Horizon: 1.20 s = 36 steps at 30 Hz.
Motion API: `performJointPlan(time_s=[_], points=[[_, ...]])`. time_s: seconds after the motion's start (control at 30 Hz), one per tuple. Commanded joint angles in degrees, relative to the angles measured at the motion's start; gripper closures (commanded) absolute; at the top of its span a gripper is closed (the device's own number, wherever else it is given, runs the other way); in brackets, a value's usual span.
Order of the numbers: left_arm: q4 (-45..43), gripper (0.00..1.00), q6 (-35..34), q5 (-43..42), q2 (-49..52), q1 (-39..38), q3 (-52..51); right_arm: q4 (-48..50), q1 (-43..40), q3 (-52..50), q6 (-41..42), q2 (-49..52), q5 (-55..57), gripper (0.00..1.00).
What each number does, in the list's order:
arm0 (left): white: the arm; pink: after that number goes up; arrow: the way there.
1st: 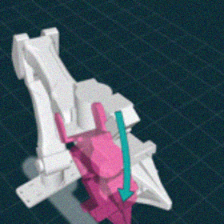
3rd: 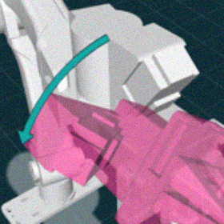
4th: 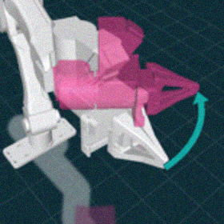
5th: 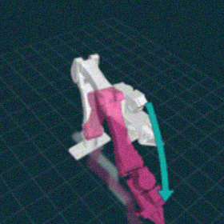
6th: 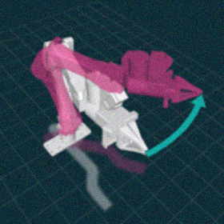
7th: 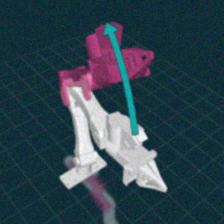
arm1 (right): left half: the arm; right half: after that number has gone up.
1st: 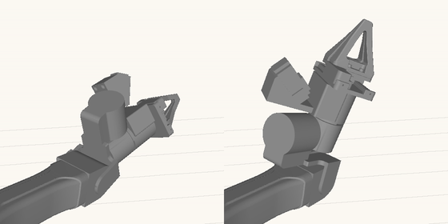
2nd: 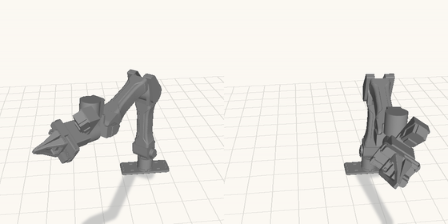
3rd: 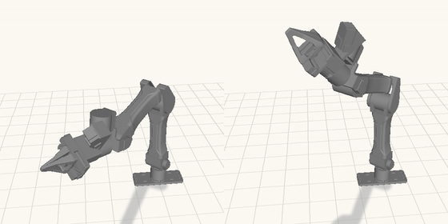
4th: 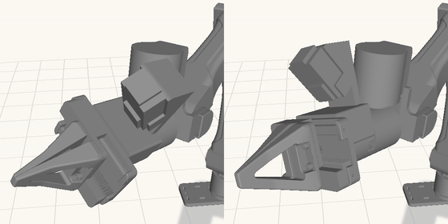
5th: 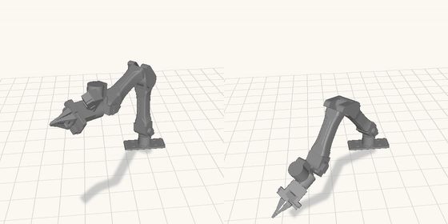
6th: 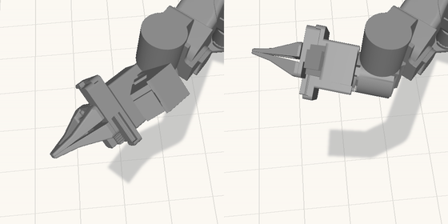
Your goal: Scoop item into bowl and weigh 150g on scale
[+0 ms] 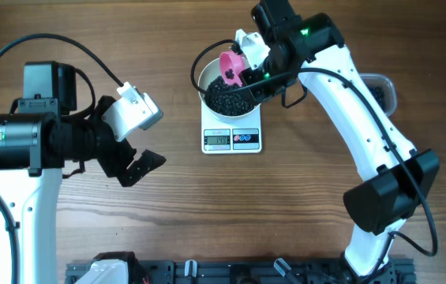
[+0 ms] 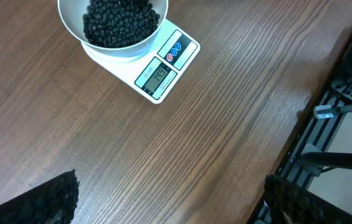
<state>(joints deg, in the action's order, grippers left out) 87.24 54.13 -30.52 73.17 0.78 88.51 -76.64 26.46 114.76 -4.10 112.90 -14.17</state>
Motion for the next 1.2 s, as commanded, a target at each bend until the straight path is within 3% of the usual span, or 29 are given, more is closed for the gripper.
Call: performJointPlan(time_s=[0.0,1.03,1.17], points=[[0.07,0.00,0.55,-0.42,-0.57,0.31,0.81,0.70,-0.07,-0.24,1.40,-0.94,-2.51,0.96],[0.07,0.00,0.55,-0.42,-0.57,0.31,0.81,2.27,-0.07,-0.24,2.99,-0.94,-2.45,0.96],[0.07,0.00,0.55,-0.42,-0.57,0.31,0.81,1.79,-0.07,-0.24,2.86,-0.94,4.46,0.96]])
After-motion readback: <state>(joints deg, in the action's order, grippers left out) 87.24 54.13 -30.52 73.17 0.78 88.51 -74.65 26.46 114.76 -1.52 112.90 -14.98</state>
